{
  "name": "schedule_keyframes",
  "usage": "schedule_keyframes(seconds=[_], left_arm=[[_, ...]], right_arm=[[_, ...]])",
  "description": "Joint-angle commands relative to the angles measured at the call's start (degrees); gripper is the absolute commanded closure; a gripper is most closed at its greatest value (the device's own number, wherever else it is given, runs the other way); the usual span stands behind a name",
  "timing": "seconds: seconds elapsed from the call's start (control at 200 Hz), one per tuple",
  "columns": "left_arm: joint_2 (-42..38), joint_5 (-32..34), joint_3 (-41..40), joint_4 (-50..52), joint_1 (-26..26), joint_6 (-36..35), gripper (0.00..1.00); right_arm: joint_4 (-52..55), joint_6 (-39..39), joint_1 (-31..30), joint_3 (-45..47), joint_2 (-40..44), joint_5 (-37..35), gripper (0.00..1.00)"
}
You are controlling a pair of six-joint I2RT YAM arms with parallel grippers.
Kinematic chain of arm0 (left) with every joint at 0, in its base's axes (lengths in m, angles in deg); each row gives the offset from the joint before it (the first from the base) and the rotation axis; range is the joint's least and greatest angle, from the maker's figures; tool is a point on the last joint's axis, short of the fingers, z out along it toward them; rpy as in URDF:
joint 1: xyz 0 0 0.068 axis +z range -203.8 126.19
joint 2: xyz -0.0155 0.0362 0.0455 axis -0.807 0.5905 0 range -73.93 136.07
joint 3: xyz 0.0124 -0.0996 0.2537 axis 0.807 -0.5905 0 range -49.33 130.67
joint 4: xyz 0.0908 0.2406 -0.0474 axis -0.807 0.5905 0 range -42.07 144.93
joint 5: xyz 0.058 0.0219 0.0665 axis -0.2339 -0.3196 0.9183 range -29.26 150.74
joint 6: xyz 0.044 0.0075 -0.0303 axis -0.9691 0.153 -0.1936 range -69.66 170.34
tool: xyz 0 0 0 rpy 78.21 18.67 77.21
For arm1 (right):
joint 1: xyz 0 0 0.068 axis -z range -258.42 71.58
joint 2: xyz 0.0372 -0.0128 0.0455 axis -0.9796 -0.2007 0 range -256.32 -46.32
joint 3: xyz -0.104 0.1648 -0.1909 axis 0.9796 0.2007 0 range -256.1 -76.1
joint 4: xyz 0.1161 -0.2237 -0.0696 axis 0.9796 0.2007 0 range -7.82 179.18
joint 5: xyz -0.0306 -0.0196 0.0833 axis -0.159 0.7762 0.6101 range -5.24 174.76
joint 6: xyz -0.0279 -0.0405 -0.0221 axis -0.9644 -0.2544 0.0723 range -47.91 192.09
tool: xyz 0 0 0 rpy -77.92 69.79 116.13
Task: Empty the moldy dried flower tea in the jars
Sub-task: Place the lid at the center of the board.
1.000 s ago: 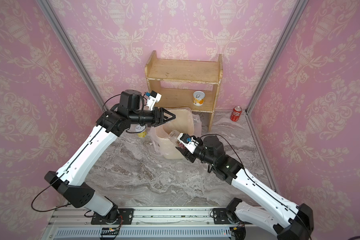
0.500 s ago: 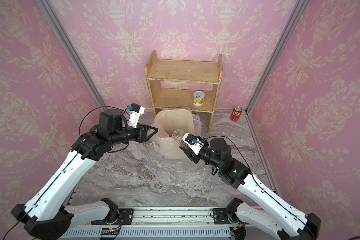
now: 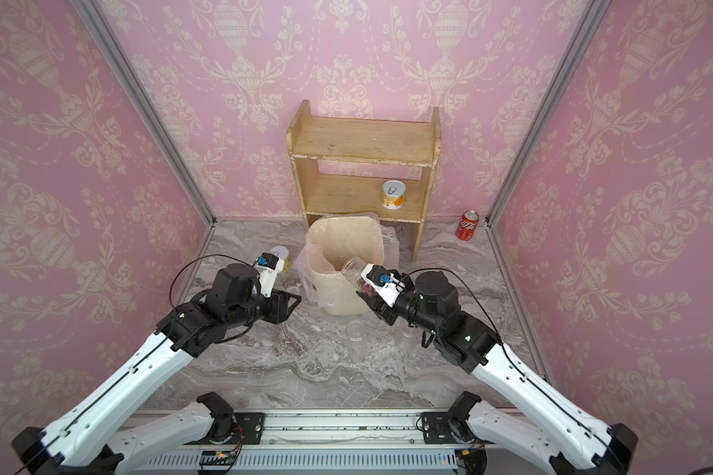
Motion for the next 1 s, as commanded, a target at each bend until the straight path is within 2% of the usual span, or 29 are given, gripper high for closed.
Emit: schedule_keyframes(seconds=[0.0,0.24,0.495,0.7,0.996], left_arm=[[-0.20,6.43,-4.91,-5.20,-2.37,5.35,0.53],[3.33,11.44,-16.55,-16.17,-4.29,9.79,0.53],[9.59,13.63,-23.31,-25.43,-4.37,10.90,0.51],[15.90,13.28,-26.05,-33.71,-4.35,11.68,0.47],[23.22,12.83,-25.07,-35.10,-4.38,10.94,0.42]], right_arm=[[0.06,-0.05,0.10,-2.10,-0.17,-0.47,0.90],[0.59,0.00,0.09,-2.47,-0.68,-0.39,0.90],[1.34,-0.09,0.09,-2.15,-0.36,-0.98,0.90],[2.04,-0.31,0.09,-2.49,-0.85,-1.18,0.89],[3.28,-0.43,0.09,-3.31,-1.71,-1.35,0.89]])
